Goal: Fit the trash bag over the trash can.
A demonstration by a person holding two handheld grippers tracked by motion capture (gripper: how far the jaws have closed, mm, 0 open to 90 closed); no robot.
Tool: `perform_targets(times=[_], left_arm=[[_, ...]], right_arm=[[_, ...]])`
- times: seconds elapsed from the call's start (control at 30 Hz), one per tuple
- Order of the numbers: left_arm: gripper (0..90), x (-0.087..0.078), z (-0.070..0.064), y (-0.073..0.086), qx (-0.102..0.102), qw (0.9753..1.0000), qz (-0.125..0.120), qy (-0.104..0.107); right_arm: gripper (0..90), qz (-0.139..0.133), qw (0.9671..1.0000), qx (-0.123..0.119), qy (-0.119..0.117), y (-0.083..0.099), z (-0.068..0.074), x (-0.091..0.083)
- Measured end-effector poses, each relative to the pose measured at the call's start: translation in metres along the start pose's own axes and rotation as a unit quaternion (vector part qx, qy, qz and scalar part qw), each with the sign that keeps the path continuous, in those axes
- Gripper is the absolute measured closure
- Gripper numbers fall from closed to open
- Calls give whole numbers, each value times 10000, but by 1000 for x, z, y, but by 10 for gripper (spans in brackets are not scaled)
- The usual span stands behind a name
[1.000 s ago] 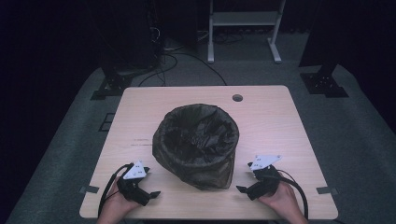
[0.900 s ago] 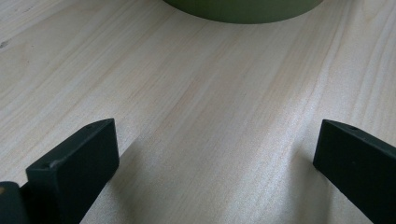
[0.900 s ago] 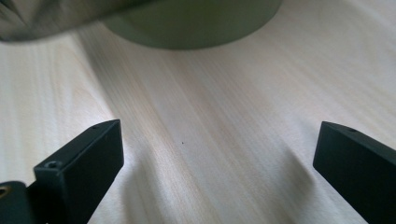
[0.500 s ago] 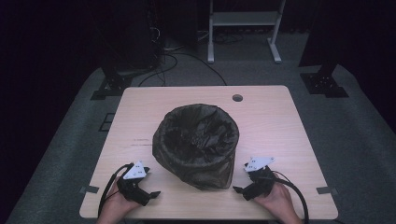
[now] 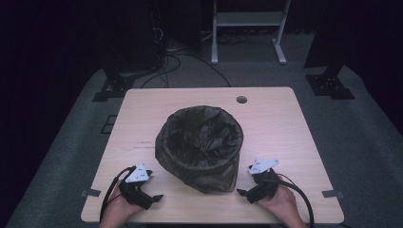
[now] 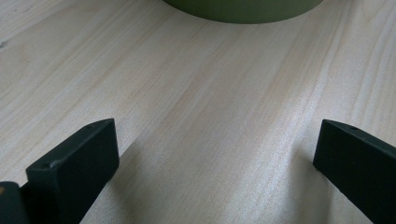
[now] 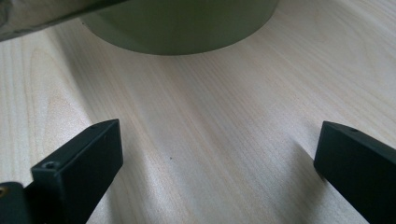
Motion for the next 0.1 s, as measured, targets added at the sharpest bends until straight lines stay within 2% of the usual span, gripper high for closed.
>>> perform_targets(times=[0.1], left_arm=[[0,0,0,0,-1,10000,-1,0]], right_arm=[[0,-2,10000,0,1,0,0,0]])
Point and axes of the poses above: each handheld gripper's, and its own axes: x roughly forward along the jaws, y roughly out of its underside, z roughly to its left, the point moved 10 cm from there along x, roughly forward along the jaws, and after that the axes turned 7 degrees about -y, right-handed, at the moved point
